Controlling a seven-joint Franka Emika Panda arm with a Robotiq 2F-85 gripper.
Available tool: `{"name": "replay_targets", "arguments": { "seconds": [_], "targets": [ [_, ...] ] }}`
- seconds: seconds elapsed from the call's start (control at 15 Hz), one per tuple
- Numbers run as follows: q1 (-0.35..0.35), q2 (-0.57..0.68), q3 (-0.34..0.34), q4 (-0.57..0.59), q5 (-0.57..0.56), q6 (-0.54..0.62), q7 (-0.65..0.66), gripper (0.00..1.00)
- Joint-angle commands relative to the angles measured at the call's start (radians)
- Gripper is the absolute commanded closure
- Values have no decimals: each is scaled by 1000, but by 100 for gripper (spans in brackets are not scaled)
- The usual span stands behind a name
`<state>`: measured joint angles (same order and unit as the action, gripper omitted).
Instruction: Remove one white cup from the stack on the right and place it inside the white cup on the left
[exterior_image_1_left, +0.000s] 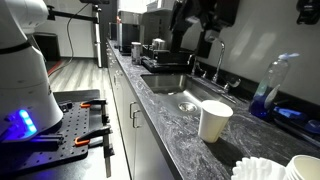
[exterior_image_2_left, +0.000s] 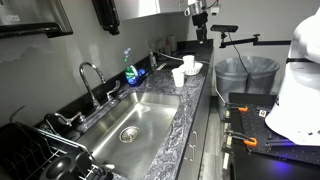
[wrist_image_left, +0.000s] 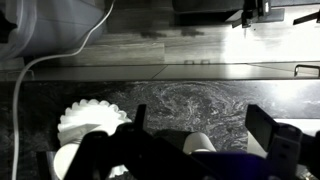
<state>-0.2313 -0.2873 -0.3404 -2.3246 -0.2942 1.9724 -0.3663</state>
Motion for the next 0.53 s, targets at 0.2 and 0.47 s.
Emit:
{"name": "replay_targets", "arguments": {
  "seconds": [0.2, 0.47],
  "targets": [
    [-41, 112, -13, 68, 11, 37, -2, 0],
    [-45, 132, -10, 77, 12, 37, -2, 0]
  ]
}}
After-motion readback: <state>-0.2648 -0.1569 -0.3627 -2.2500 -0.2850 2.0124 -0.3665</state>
